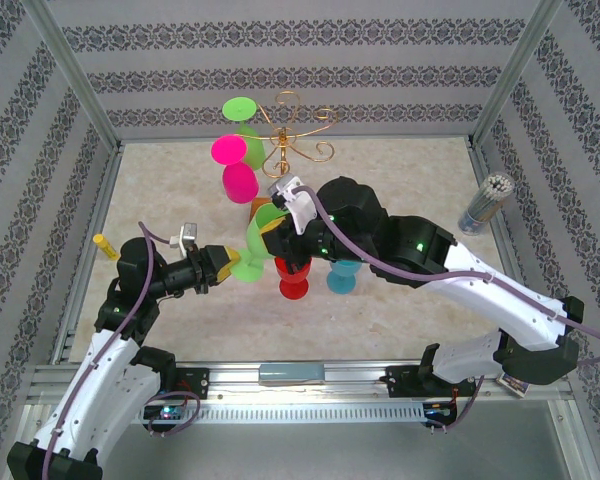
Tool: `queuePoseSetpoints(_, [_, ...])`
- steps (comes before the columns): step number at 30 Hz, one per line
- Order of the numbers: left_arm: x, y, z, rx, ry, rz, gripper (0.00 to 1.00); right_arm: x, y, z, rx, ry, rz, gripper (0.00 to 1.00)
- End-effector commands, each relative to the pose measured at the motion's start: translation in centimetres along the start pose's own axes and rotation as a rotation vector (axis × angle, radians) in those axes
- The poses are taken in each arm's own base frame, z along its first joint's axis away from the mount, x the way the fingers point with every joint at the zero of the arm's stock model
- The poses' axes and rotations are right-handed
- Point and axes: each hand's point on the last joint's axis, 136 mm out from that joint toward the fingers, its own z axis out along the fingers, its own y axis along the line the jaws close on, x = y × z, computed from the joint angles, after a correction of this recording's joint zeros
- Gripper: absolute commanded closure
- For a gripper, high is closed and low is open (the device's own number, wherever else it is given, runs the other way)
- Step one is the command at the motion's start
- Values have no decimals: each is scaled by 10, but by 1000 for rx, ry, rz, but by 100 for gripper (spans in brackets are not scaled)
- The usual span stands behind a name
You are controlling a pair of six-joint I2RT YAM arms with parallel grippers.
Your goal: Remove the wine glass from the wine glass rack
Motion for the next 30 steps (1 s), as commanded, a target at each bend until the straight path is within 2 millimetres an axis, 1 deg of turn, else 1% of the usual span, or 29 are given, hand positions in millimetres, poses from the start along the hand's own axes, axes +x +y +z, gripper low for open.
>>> queuePoseSetpoints(1, [-3,-28,-6,67,-22,64,77,2,0,-3,-3,-1,13,100])
queuePoseSetpoints(3, [-3,-28,-6,66,-20,62,62,1,0,-4,0,-5,13,100])
queuePoseSetpoints(7, [-3,-27,-7,64,-22,59,57,0,-2,-7,7,-12,10,100])
queuePoseSetpoints(10, [-3,-27,-7,62,-23,60,56,-1,-2,-9,10,-18,12,100])
queuePoseSetpoints(15, [-2,-24,-8,46,-28,57,46,-2,-2,-16,16,-25,11,100])
queuePoseSetpoints(24, [-6,-11,-13,-73,-63,103,45,0,-2,-34,22,-32,24,100])
queuePoseSetpoints(30, [-11,-7,-19,-160,-96,164,45,12,0,-47,50,-13,22,100])
